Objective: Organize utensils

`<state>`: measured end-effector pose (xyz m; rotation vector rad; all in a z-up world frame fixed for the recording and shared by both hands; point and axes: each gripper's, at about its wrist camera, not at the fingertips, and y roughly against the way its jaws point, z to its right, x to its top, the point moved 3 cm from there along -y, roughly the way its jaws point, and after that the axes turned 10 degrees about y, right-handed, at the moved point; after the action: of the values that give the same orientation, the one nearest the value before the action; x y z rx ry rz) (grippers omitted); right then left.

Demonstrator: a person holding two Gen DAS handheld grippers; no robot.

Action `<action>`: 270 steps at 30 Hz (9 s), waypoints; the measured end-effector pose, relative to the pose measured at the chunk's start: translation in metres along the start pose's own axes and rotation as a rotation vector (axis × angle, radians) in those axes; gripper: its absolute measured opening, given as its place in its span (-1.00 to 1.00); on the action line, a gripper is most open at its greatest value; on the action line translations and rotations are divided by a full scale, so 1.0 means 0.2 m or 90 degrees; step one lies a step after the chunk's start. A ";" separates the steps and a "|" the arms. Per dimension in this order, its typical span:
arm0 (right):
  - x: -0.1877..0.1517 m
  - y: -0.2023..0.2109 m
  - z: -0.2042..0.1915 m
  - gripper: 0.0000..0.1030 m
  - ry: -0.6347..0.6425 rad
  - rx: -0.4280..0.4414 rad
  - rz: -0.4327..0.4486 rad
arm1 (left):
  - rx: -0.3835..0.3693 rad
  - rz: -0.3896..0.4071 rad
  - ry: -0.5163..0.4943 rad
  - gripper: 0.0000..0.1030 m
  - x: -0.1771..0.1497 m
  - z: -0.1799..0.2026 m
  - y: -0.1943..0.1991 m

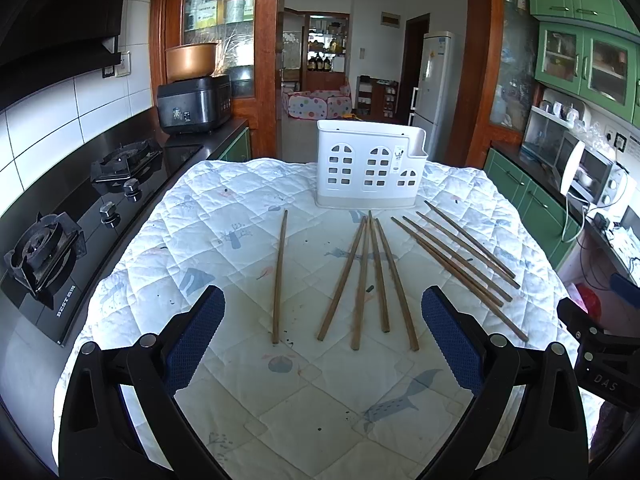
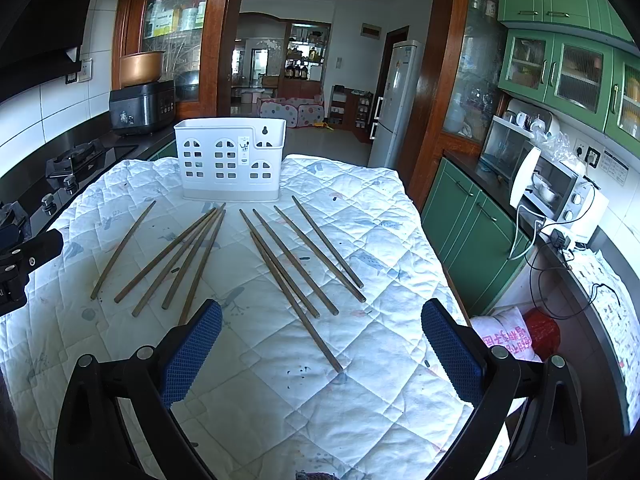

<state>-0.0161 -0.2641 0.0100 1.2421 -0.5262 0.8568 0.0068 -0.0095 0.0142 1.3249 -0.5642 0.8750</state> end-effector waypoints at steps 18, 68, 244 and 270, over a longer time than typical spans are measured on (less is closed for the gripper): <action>0.00 0.00 0.00 0.88 0.000 0.000 0.001 | 0.000 0.002 0.001 0.90 0.00 0.00 0.00; -0.05 -0.28 -0.05 0.87 0.020 0.076 -0.058 | 0.016 -0.116 0.037 0.90 -0.06 -0.07 -0.33; 1.30 -0.77 0.12 -0.52 0.055 0.251 0.046 | -0.151 -0.005 -0.015 -0.60 1.17 0.26 -0.84; 0.38 -0.66 0.22 -0.41 0.099 0.242 -0.025 | -0.142 -0.087 -0.013 -0.44 0.40 0.05 -0.58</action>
<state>0.1385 -0.2967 -0.0002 1.5093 -0.2171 1.0427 0.1474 -0.0018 0.0104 1.1561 -0.5639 0.6674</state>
